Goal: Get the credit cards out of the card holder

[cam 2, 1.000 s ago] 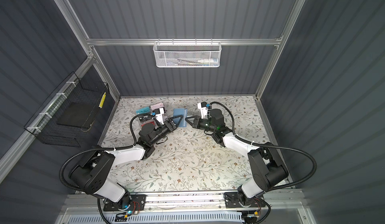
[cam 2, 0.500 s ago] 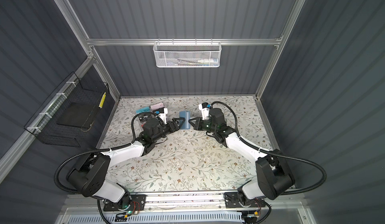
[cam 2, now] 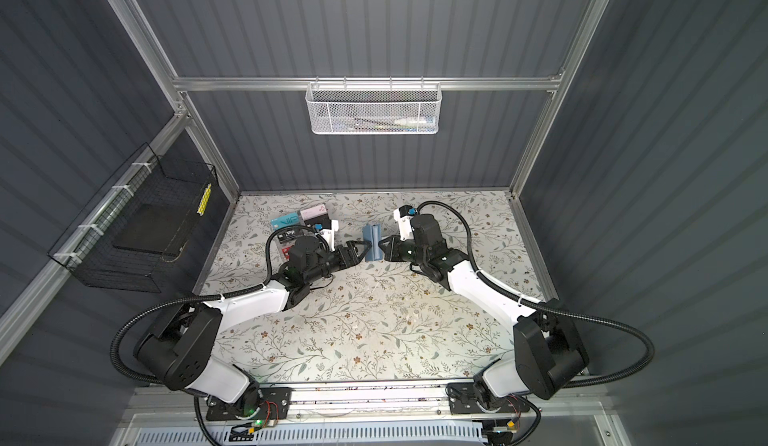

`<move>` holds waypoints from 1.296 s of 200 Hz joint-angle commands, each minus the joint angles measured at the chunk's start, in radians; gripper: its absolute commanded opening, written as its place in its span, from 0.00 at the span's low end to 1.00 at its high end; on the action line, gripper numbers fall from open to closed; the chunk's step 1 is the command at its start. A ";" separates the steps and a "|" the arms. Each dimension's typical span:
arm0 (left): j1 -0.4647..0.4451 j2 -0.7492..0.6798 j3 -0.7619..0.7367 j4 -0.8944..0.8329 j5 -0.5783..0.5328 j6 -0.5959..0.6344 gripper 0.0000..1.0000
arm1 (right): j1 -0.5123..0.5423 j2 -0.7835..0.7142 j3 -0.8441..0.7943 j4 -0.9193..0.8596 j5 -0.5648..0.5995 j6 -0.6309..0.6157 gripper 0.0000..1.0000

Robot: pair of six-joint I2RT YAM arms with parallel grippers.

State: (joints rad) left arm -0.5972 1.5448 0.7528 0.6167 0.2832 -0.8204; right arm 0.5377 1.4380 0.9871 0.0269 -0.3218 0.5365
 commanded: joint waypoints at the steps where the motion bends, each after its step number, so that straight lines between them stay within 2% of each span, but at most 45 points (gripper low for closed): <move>1: -0.009 -0.039 0.020 -0.031 0.022 0.032 0.89 | 0.008 -0.022 0.045 -0.041 0.060 -0.039 0.00; 130: -0.026 0.022 0.059 -0.080 0.007 0.070 0.89 | 0.031 -0.021 0.068 -0.085 0.067 -0.075 0.00; 157: -0.026 0.020 0.051 -0.077 0.001 0.070 0.83 | 0.031 -0.019 0.068 -0.080 0.067 -0.073 0.00; 180: -0.026 0.006 0.041 -0.077 -0.008 0.078 0.71 | 0.031 -0.016 0.065 -0.074 0.067 -0.072 0.00; 212: -0.025 0.004 0.038 -0.081 -0.013 0.085 0.69 | 0.030 -0.005 0.064 -0.060 0.050 -0.061 0.00; 227: -0.026 0.006 0.036 -0.074 -0.010 0.081 0.64 | 0.031 -0.001 0.062 -0.052 0.040 -0.056 0.00; 259: -0.026 -0.008 0.033 -0.063 -0.011 0.076 0.63 | 0.029 0.001 0.053 -0.041 0.037 -0.051 0.00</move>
State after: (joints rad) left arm -0.6167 1.5543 0.7818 0.5415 0.2737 -0.7593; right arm 0.5648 1.4342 1.0290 -0.0536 -0.2653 0.4824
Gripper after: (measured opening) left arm 0.630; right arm 0.065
